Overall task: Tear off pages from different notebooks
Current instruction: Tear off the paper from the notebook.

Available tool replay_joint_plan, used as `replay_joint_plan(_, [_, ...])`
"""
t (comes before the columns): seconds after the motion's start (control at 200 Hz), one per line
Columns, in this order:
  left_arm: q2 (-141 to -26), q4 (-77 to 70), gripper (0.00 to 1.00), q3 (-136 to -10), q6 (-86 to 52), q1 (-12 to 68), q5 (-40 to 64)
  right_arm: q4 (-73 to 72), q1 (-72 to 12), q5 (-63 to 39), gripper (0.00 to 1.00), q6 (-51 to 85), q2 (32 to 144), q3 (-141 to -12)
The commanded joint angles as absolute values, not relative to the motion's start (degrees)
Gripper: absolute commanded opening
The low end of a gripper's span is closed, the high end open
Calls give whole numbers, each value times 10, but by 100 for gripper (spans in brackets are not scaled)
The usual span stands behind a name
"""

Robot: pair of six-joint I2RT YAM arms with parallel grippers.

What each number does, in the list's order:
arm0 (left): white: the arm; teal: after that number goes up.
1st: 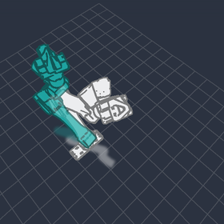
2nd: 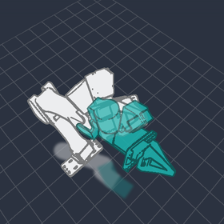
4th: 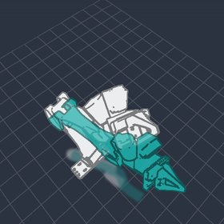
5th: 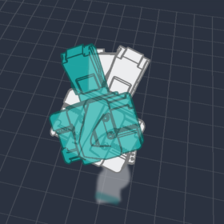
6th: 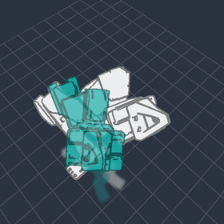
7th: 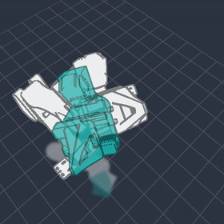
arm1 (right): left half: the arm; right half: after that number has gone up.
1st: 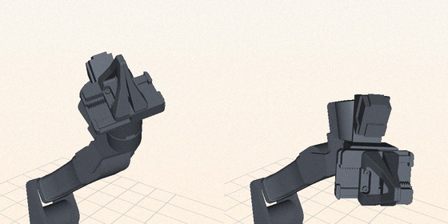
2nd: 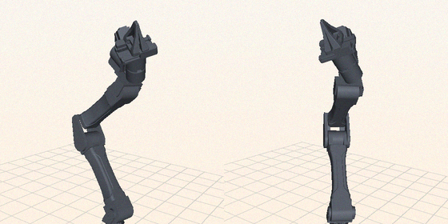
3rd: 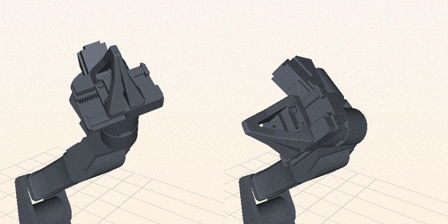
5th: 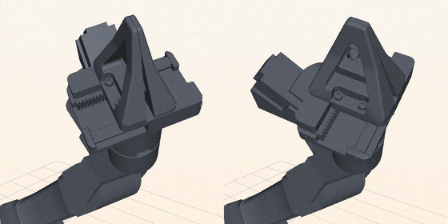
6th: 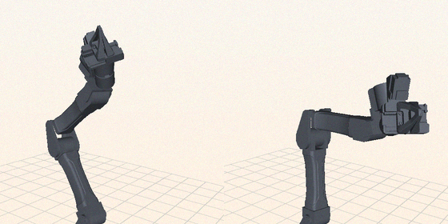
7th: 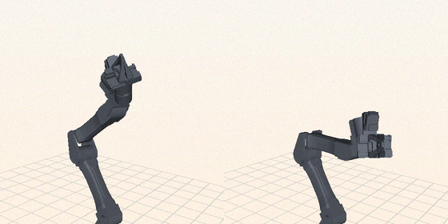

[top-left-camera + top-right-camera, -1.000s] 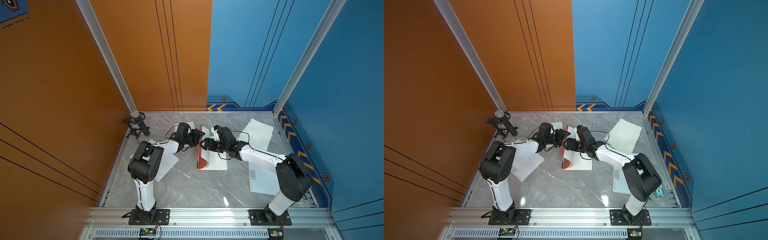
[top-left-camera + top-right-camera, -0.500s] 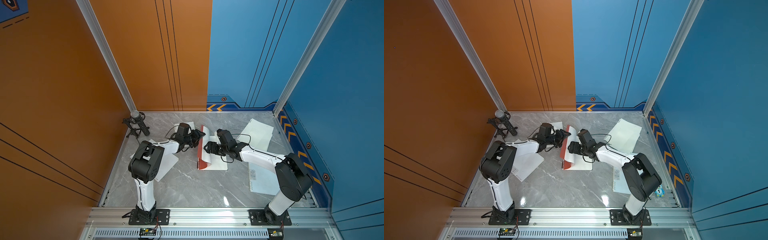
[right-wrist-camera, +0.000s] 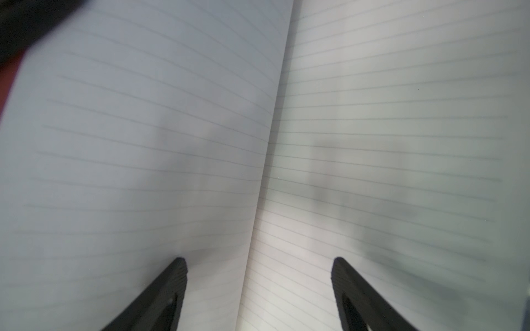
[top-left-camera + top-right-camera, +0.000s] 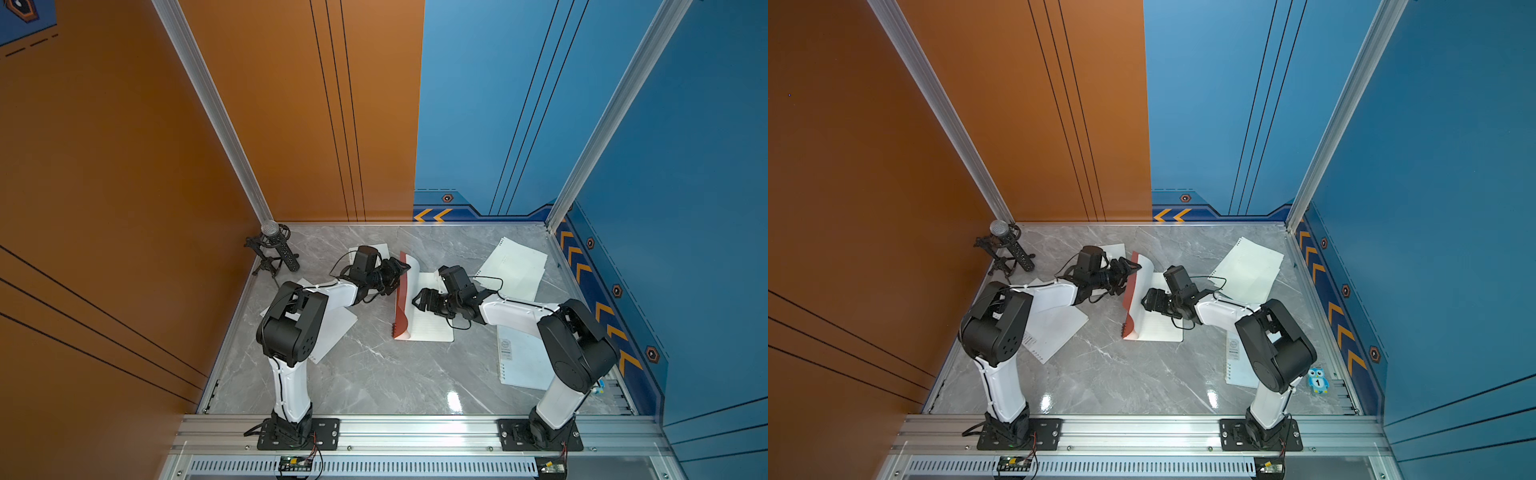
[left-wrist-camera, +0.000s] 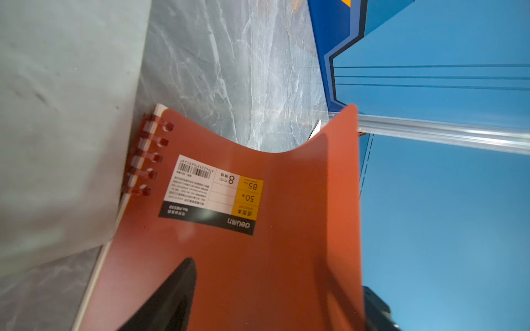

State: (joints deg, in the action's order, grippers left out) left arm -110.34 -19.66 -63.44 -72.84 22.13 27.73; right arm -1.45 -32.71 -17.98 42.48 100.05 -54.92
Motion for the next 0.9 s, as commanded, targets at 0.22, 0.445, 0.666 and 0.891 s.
replay_joint_plan(0.22, [-1106,-172,50,-632,-721,220,280,-27,-349,-166,83,423,899,-544])
replay_joint_plan(0.445, [-1109,-172,52,-633,-721,221,280,22,-368,-144,83,404,917,-583])
replay_joint_plan(0.666, [-1114,-173,56,-635,-721,221,285,86,-373,-119,83,394,963,-620])
replay_joint_plan(0.891, [-1116,-172,69,-636,-721,221,288,144,-373,-78,83,382,988,-636])
